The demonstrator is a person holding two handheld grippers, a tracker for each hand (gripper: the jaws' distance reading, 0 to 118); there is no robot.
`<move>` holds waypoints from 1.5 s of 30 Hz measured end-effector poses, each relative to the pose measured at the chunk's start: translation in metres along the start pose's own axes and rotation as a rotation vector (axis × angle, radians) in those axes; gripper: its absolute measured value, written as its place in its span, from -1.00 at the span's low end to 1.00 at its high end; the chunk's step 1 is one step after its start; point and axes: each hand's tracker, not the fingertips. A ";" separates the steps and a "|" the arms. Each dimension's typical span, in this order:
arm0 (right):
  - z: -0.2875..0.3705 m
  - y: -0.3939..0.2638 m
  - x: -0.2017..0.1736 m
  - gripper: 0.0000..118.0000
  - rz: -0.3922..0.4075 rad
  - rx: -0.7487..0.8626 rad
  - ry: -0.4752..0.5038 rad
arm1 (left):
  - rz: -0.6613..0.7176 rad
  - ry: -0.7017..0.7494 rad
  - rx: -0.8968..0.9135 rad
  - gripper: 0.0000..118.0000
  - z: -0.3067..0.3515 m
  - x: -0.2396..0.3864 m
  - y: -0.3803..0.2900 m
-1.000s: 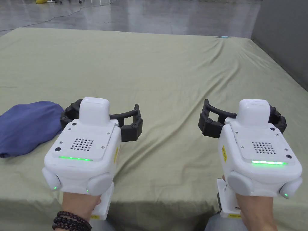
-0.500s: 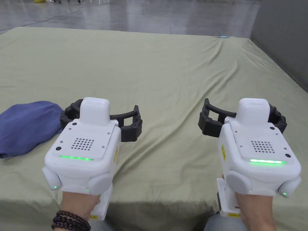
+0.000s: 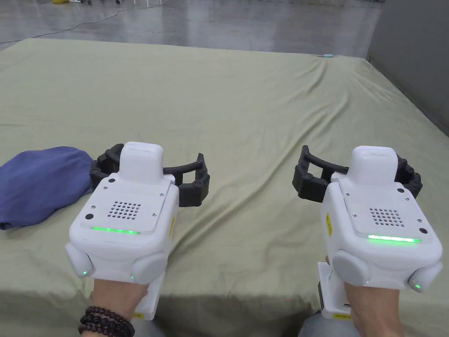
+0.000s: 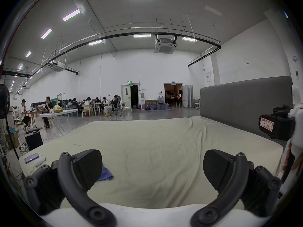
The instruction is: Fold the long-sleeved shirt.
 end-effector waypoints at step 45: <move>-0.002 0.013 -0.226 -1.00 -0.052 -0.023 0.574 | 0.062 0.445 -0.235 -1.00 0.032 -0.186 0.038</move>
